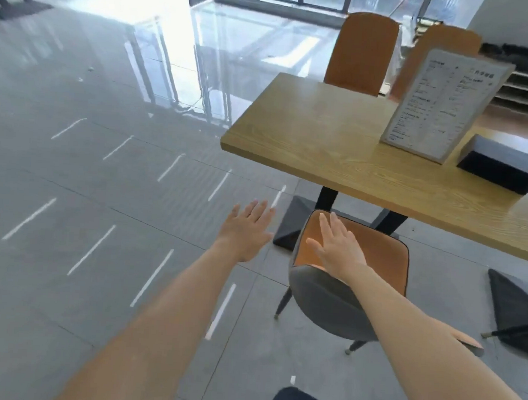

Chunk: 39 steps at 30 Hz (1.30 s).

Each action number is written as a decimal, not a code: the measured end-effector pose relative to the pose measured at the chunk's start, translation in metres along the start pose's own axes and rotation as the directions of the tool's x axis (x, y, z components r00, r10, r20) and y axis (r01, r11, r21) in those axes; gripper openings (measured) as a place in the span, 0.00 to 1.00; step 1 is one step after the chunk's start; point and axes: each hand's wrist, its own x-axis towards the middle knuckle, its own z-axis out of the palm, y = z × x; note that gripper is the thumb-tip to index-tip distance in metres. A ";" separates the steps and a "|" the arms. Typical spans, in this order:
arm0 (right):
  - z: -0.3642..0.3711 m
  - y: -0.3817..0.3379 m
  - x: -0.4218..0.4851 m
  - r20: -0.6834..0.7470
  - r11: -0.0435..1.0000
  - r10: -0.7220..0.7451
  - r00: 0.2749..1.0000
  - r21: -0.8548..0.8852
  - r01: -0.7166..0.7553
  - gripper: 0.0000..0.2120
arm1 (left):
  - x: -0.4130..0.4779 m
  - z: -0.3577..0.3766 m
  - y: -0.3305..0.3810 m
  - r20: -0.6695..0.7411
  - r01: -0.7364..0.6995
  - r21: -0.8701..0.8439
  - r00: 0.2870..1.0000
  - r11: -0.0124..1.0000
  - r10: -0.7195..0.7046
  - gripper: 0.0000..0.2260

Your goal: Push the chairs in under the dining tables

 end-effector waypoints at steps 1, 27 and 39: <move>-0.003 -0.007 0.004 0.013 1.000 -0.019 1.000 -0.010 0.019 0.31 | -0.001 -0.001 -0.007 0.000 0.018 0.004 1.000 1.000 -0.018 0.26; -0.134 -0.351 0.494 -0.130 0.935 -0.347 0.929 -0.123 0.332 0.33 | 0.226 -0.198 -0.511 -0.265 0.430 0.102 0.881 0.897 -0.392 0.27; -0.197 -0.431 0.700 -0.189 0.987 -0.112 0.976 -0.138 0.087 0.34 | 0.429 -0.273 -0.708 -0.221 0.209 0.133 0.959 0.969 -0.177 0.28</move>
